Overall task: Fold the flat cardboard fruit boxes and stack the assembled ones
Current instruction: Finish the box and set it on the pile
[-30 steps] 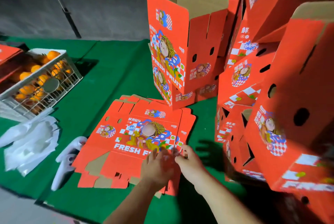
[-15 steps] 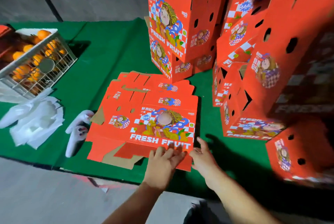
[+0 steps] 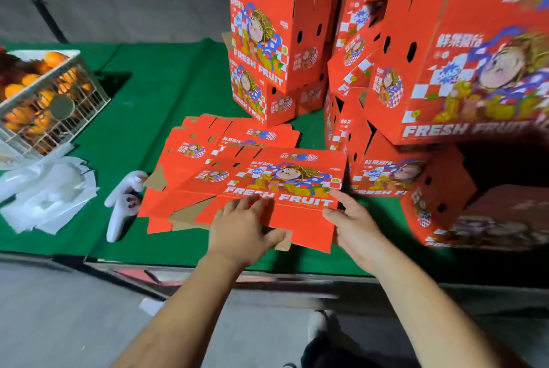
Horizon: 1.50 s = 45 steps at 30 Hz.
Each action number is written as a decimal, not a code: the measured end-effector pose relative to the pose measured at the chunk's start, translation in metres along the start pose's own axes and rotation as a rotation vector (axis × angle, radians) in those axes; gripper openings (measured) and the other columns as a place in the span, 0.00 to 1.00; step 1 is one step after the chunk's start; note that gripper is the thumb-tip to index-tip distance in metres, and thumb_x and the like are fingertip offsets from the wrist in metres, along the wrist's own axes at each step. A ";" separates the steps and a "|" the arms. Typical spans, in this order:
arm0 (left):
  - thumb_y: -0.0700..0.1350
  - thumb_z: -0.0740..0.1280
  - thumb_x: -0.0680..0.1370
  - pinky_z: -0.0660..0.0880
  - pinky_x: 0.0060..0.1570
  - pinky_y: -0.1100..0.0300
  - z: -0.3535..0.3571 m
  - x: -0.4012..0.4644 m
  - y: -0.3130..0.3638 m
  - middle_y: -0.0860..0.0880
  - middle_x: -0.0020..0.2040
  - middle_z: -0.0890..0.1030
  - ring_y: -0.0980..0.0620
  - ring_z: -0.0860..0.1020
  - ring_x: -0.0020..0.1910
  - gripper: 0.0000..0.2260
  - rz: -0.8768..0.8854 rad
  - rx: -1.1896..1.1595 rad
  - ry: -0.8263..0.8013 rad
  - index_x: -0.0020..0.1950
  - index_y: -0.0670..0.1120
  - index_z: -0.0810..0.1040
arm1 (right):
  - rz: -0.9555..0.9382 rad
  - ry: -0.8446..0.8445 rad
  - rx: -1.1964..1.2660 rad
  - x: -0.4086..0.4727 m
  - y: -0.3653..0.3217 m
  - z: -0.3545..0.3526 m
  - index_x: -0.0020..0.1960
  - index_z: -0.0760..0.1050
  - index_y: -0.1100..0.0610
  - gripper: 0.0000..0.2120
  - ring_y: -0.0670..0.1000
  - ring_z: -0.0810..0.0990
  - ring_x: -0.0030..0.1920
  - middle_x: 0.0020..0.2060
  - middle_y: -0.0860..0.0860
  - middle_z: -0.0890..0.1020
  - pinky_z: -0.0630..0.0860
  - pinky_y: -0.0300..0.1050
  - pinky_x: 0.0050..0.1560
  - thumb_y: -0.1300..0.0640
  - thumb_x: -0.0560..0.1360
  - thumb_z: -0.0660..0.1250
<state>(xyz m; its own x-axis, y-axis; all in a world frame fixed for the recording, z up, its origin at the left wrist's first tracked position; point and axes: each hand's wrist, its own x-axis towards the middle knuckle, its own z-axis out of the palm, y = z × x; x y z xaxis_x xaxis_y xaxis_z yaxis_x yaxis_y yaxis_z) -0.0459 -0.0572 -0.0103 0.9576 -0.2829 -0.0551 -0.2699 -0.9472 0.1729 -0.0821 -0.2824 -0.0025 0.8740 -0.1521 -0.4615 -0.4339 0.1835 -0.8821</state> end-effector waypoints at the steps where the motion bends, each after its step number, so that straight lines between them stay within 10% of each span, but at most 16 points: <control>1: 0.69 0.62 0.77 0.73 0.63 0.50 -0.005 0.003 0.000 0.54 0.70 0.77 0.44 0.74 0.67 0.27 0.029 0.053 0.019 0.73 0.61 0.70 | -0.035 0.036 -0.033 -0.003 -0.004 -0.001 0.75 0.69 0.48 0.21 0.57 0.85 0.57 0.61 0.56 0.83 0.81 0.60 0.59 0.61 0.84 0.63; 8: 0.60 0.56 0.85 0.76 0.55 0.52 -0.031 0.008 0.011 0.51 0.61 0.83 0.42 0.78 0.60 0.17 0.100 0.077 0.123 0.71 0.62 0.75 | -0.199 0.035 0.102 -0.038 0.002 0.004 0.77 0.58 0.36 0.34 0.55 0.86 0.54 0.61 0.44 0.82 0.79 0.58 0.61 0.29 0.74 0.59; 14: 0.60 0.58 0.84 0.75 0.46 0.53 -0.033 -0.006 0.059 0.45 0.55 0.84 0.39 0.82 0.55 0.16 0.204 -0.030 0.098 0.64 0.54 0.77 | -0.331 0.183 -0.110 -0.052 0.046 0.037 0.60 0.74 0.47 0.17 0.45 0.83 0.57 0.50 0.37 0.85 0.79 0.39 0.60 0.65 0.78 0.71; 16: 0.59 0.57 0.84 0.75 0.45 0.52 -0.043 -0.006 0.065 0.46 0.56 0.82 0.39 0.81 0.56 0.16 0.232 -0.080 0.107 0.61 0.52 0.78 | -0.255 0.298 0.000 -0.045 0.035 0.035 0.58 0.78 0.54 0.10 0.59 0.84 0.53 0.52 0.50 0.85 0.80 0.52 0.52 0.66 0.81 0.66; 20: 0.56 0.58 0.85 0.77 0.51 0.48 -0.084 0.006 0.058 0.44 0.56 0.81 0.39 0.79 0.56 0.14 0.203 -0.261 0.144 0.55 0.48 0.78 | -0.229 0.357 0.088 -0.028 -0.007 0.008 0.58 0.78 0.56 0.09 0.54 0.85 0.37 0.50 0.56 0.87 0.79 0.45 0.37 0.63 0.82 0.63; 26: 0.52 0.60 0.85 0.77 0.45 0.48 -0.125 0.021 0.058 0.40 0.45 0.83 0.37 0.81 0.49 0.14 0.104 -0.400 0.170 0.40 0.52 0.66 | -0.314 0.282 0.006 -0.013 -0.064 0.002 0.58 0.79 0.52 0.09 0.55 0.86 0.42 0.51 0.54 0.86 0.82 0.49 0.41 0.49 0.83 0.66; 32: 0.44 0.64 0.85 0.64 0.35 0.57 -0.153 0.031 0.041 0.44 0.34 0.75 0.42 0.74 0.37 0.11 -0.016 -0.720 0.234 0.43 0.46 0.76 | -0.500 0.299 -0.024 -0.001 -0.155 0.009 0.68 0.74 0.54 0.17 0.59 0.87 0.47 0.51 0.54 0.85 0.85 0.56 0.52 0.53 0.81 0.68; 36: 0.41 0.64 0.84 0.71 0.38 0.58 -0.149 0.035 0.036 0.50 0.34 0.77 0.50 0.74 0.36 0.10 -0.270 -1.178 0.395 0.42 0.47 0.76 | -0.870 0.393 -0.648 -0.035 -0.177 0.014 0.78 0.62 0.48 0.30 0.55 0.73 0.69 0.67 0.51 0.75 0.70 0.55 0.71 0.46 0.79 0.67; 39: 0.41 0.62 0.78 0.75 0.50 0.46 -0.131 0.033 0.051 0.43 0.45 0.79 0.46 0.76 0.46 0.04 -0.416 -1.438 0.552 0.49 0.47 0.75 | -1.286 0.573 -1.158 -0.091 -0.126 0.031 0.70 0.72 0.45 0.25 0.58 0.71 0.62 0.66 0.48 0.73 0.69 0.56 0.58 0.45 0.74 0.67; 43: 0.51 0.66 0.71 0.78 0.62 0.38 -0.111 0.022 0.077 0.35 0.63 0.79 0.34 0.80 0.60 0.31 -0.630 -1.669 0.412 0.72 0.41 0.69 | -1.120 0.425 -1.365 -0.107 -0.058 0.034 0.71 0.71 0.44 0.31 0.57 0.74 0.59 0.67 0.46 0.74 0.68 0.55 0.54 0.44 0.70 0.74; 45: 0.48 0.66 0.73 0.79 0.60 0.38 -0.099 0.013 0.096 0.37 0.60 0.78 0.34 0.81 0.59 0.29 -0.649 -1.726 0.377 0.73 0.41 0.66 | -0.951 0.507 -1.391 -0.089 -0.052 0.019 0.77 0.64 0.45 0.41 0.57 0.72 0.64 0.74 0.46 0.71 0.70 0.58 0.59 0.45 0.68 0.77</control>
<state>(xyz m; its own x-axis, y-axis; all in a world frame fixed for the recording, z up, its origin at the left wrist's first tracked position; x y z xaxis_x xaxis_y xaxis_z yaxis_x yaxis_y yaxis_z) -0.0493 -0.1371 0.1029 0.8895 0.2803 -0.3608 0.2506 0.3608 0.8983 -0.1337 -0.2596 0.0862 0.8815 -0.0139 0.4720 0.0554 -0.9896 -0.1326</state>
